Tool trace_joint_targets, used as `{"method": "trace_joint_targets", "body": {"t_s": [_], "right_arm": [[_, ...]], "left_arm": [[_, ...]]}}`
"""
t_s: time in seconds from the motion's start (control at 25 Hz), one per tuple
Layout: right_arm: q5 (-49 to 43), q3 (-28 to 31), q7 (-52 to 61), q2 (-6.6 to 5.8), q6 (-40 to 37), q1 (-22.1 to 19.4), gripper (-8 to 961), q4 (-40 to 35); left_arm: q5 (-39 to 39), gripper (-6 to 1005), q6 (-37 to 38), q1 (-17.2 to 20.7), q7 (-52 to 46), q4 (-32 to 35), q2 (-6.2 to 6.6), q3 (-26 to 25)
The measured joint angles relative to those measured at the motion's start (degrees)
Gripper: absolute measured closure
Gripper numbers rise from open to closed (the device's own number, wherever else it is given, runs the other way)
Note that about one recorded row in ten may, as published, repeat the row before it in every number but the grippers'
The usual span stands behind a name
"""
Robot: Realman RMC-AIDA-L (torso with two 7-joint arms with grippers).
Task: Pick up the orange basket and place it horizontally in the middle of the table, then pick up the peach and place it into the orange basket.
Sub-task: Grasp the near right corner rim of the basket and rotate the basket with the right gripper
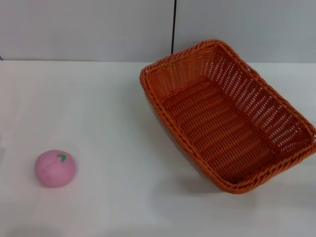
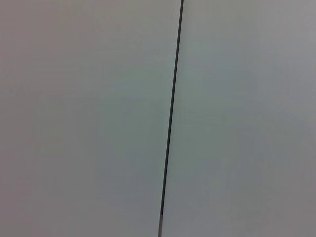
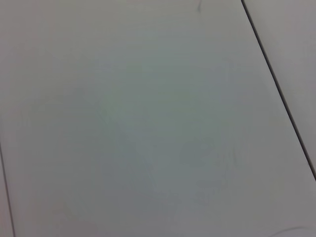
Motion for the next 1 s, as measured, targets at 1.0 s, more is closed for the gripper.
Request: {"method": "trace_joint_targets", "body": {"t_s": [1.0], "right_arm": [[-27.78,-4.09,56.95,-2.08,-2.01,4.36,204,-41.06]], "left_arm": [[-0.62,300,0.9,-1.02,-0.09,-0.04,-0.1,-0.67]]}}
